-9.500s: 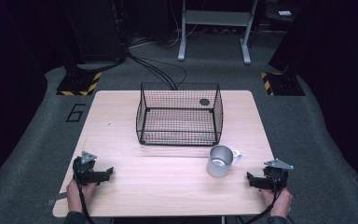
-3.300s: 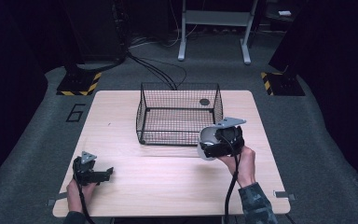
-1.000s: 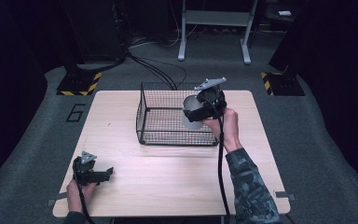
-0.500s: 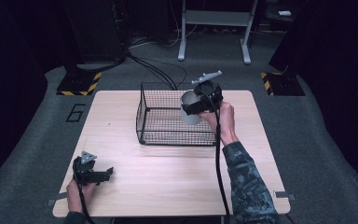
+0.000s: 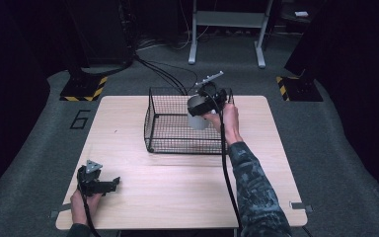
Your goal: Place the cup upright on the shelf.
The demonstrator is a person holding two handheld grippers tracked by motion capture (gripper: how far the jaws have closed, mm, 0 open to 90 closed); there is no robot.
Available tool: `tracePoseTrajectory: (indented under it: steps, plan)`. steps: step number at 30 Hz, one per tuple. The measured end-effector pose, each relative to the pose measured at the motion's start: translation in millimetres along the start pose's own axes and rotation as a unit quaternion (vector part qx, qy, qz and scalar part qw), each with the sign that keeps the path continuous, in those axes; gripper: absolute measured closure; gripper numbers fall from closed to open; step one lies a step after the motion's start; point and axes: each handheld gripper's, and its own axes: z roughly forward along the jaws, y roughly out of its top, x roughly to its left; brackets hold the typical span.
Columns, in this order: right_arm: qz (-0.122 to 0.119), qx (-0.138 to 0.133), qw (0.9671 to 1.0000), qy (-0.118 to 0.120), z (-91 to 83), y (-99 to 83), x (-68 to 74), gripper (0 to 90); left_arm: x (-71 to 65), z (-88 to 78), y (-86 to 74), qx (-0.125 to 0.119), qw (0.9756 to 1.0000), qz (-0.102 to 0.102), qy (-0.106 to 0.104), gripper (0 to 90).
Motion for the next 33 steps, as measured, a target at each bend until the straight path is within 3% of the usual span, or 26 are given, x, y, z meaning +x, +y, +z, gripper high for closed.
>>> tracePoseTrajectory:
  steps: [10,12,16,19,28,29,33]
  plan:
    - [0.02,0.042,0.9988,0.016,48.2,-4.2,-1.7,5.7,-0.1,0.0,0.0,0.0,1.0,0.0,0.0,0.4]
    - [0.018,0.043,0.9988,0.016,52.9,-4.8,-0.7,5.7,-0.1,0.0,-0.1,0.0,1.0,0.0,0.0,0.4]
    - [0.021,0.071,0.9971,0.018,69.7,-9.0,6.8,5.7,-0.1,0.1,-0.1,-0.001,1.0,0.0,0.0,0.4]
    - [0.008,0.079,0.9966,0.021,82.4,-13.3,8.3,5.6,-0.1,0.0,-0.1,-0.001,1.0,0.0,0.0,0.4]
    - [0.018,0.084,0.9962,0.014,91.0,-19.0,9.6,5.5,0.9,-0.7,0.2,0.005,1.0,0.007,-0.001,0.4]
    - [0.008,0.082,0.9965,0.012,93.0,-20.6,9.2,5.5,0.7,-0.6,0.1,0.004,1.0,0.006,-0.001,0.4]
    - [0.012,0.081,0.9966,0.01,93.0,-23.2,9.4,5.4,0.0,0.0,0.0,0.0,1.0,0.0,0.0,0.5]
